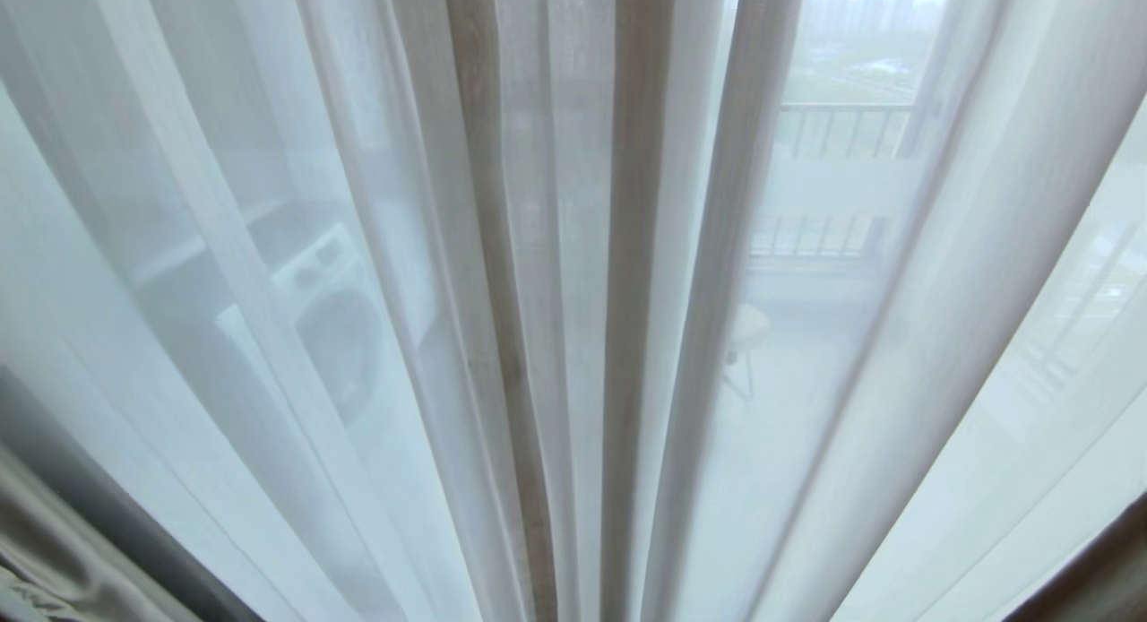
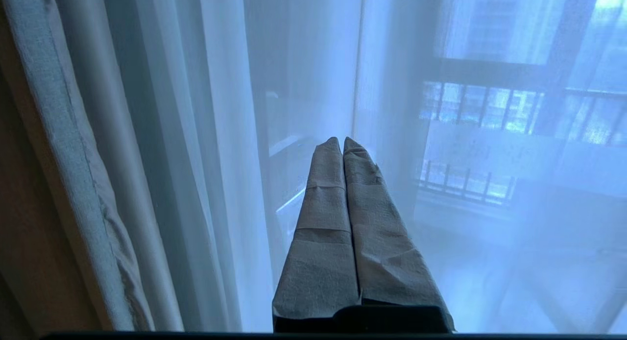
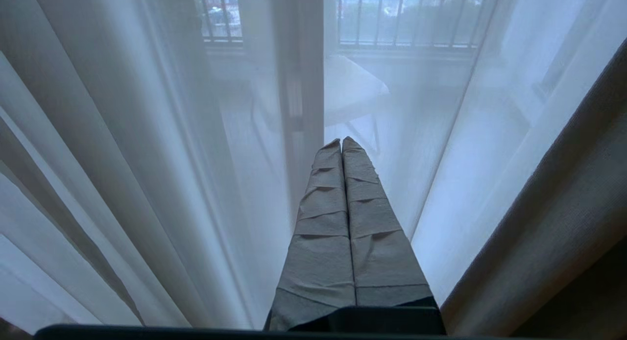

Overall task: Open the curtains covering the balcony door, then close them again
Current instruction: Pull the outer curtains open on both sides

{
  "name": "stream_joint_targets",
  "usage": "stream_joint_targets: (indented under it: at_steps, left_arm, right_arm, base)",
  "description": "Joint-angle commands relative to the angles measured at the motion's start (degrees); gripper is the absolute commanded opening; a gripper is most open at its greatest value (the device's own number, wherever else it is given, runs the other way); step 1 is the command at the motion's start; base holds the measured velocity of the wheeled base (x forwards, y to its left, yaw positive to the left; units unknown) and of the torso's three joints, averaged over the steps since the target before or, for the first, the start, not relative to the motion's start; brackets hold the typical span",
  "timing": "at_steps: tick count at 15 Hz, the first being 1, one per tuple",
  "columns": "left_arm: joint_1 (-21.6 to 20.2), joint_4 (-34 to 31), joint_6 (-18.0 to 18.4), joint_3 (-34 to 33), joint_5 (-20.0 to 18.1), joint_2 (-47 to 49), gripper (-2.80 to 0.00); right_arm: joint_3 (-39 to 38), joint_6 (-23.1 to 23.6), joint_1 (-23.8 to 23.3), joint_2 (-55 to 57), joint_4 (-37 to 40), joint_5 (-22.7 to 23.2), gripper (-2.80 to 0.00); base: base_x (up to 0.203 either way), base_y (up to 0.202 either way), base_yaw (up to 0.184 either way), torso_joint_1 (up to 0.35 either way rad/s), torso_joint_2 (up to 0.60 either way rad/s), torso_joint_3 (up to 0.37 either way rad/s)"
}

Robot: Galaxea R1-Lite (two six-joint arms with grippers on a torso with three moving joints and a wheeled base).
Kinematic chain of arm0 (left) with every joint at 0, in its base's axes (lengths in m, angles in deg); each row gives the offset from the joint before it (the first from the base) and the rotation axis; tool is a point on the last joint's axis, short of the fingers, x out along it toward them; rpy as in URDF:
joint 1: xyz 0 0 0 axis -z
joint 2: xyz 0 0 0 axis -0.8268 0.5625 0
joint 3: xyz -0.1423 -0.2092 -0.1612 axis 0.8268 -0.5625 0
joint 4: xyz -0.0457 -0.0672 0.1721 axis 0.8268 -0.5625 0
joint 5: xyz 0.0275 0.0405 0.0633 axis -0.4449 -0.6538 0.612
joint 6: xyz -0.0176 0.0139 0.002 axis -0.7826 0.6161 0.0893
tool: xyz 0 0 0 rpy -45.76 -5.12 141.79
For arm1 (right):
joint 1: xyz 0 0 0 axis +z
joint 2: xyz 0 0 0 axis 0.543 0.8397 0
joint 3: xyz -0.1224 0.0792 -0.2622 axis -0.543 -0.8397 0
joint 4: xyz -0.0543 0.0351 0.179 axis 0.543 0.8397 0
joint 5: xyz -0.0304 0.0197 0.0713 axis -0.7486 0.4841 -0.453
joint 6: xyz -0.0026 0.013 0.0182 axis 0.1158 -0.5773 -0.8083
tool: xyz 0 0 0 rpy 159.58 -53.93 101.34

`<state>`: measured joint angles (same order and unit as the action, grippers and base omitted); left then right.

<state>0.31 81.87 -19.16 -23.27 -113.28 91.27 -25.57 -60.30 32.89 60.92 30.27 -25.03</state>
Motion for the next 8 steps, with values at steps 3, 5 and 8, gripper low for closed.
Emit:
stream_joint_targets:
  at_steps: [3,5,8]
  left_arm:
    - [13.03,-2.4,1.96,-0.61,0.32,0.47,-2.8]
    - [24.12,-6.69,5.2,0.01,1.95,1.13,-2.8]
    - [42.93,-14.34,9.51,1.16,12.35,1.99,-2.8]
  right_arm:
    - [0.0,0.01,0.0,0.0,0.01,-0.01,-2.8]
    - [0.0,0.01,0.0,0.0,0.01,-0.01,-2.8]
    - [0.0,0.01,0.0,0.0,0.01,-0.01,-2.8]
  base:
    - [0.0,0.0,0.0,0.0,0.0,0.0]
    - [0.0,0.0,0.0,0.0,0.0,0.0]
    - [0.0,0.0,0.0,0.0,0.0,0.0]
